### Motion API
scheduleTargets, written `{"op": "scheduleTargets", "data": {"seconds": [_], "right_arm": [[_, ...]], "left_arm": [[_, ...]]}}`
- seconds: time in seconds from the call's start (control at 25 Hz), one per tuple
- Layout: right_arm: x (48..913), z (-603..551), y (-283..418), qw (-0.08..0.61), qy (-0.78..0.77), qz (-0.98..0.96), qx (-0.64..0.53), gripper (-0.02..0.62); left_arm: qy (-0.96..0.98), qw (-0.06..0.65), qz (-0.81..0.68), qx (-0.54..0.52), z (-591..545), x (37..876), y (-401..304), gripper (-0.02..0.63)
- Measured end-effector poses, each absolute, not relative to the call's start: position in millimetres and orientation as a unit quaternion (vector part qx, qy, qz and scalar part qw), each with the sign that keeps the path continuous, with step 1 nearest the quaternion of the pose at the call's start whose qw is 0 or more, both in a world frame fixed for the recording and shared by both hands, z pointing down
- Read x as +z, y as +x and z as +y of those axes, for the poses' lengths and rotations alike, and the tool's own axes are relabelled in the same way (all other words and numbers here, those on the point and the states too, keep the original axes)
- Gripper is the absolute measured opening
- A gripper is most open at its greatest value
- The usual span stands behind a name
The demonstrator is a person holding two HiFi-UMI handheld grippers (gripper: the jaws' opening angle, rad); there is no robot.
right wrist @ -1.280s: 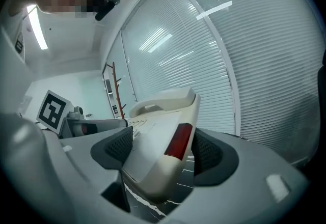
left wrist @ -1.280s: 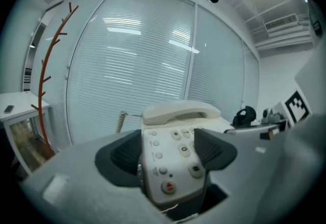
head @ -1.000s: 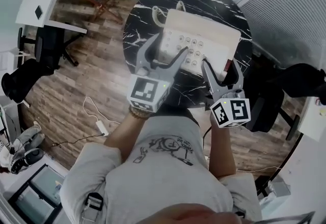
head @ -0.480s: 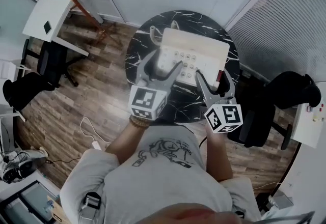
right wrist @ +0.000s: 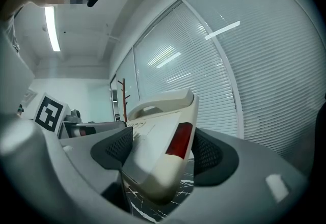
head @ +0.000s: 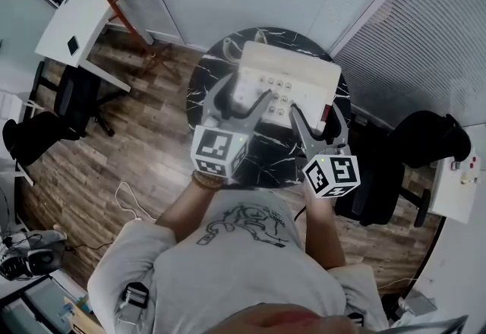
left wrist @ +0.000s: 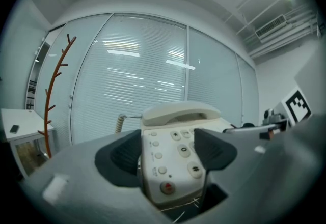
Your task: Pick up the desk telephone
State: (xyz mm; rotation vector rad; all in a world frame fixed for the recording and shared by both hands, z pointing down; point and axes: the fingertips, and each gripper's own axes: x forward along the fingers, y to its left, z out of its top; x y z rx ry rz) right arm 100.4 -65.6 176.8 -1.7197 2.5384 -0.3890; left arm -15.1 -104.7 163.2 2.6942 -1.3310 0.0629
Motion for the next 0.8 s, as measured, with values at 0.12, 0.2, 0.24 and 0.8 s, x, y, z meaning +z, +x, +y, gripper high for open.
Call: {"op": "scheduleTargets", "data": {"seconds": [0.12,0.2,0.24,0.8], "right_arm": [[175.6,-67.6,100.9,0.025,-0.557,0.821,-0.125,0.354],[176.6,-68.9,100.9,0.024,-0.557,0.821,-0.124,0.355],[177.2,-69.3,100.6,0.024,-0.557,0.821,-0.124,0.355],[175.7,-72.9,100.8,0.031,-0.559,0.819,-0.125,0.354]], "left_arm": [[0.895,0.068,-0.44,0.02,-106.5,162.2,-14.5,0.318],[0.895,0.069,-0.44,0.022,-107.5,164.2,-14.5,0.318],[0.895,0.07,-0.44,0.022,-107.8,165.2,-14.7,0.318],[0.896,0.071,-0.438,0.022,-111.2,164.7,-14.3,0.322]]}}
